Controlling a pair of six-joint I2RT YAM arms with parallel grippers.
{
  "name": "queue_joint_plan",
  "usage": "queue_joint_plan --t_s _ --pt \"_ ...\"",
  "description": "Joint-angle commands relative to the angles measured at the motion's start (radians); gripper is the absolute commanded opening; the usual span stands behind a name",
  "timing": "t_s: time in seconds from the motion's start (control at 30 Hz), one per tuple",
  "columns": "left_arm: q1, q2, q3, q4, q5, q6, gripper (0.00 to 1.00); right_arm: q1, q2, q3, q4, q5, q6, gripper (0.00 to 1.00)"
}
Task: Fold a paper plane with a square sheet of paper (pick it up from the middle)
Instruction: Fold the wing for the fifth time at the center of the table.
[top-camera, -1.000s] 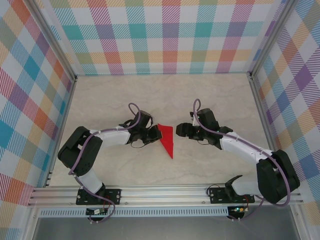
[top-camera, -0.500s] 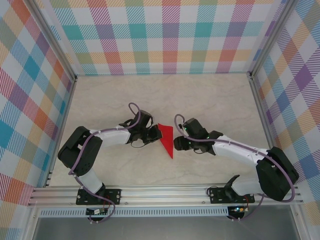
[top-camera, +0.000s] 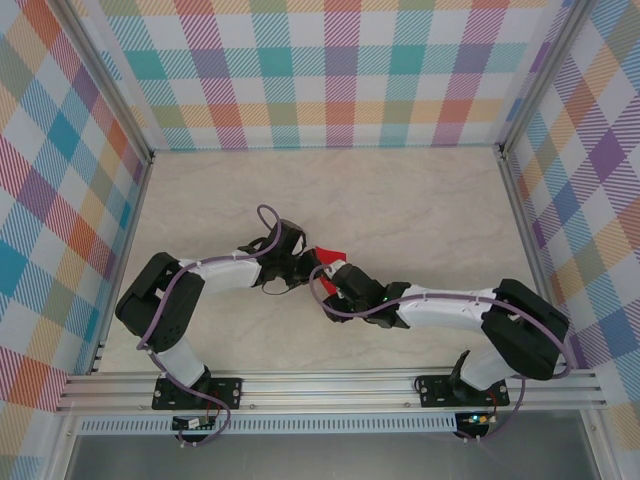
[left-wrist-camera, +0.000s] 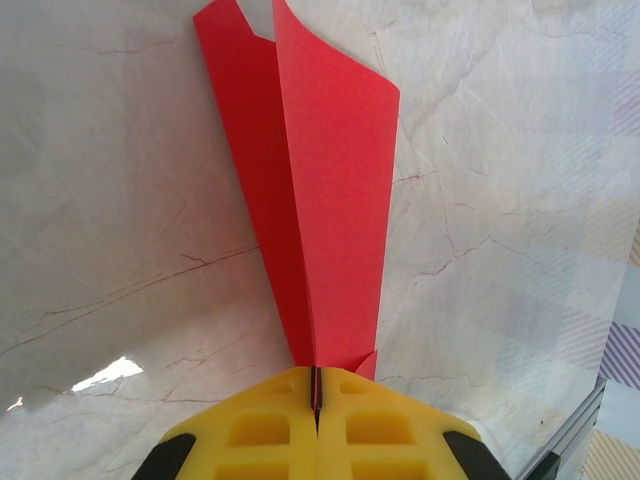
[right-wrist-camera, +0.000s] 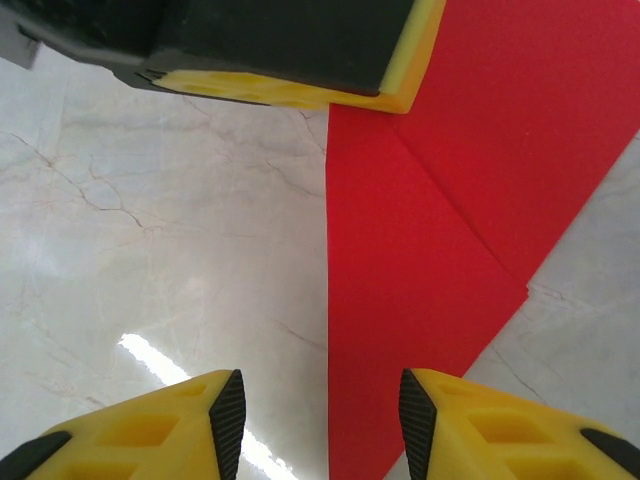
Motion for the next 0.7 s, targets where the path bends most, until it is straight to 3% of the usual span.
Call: queue_joint_plan --t_s 0.0,0.67 --pt "0.008 0.009 0.022 -0.023 0.002 -0.003 0.02 0.014 0.042 0.000 0.061 0.062 -0.043 0.47" --pt "0.007 0.020 0.024 -0.018 0.012 -0.008 0.02 0.021 0.113 0.030 0.085 0.145 -0.083 0.38"
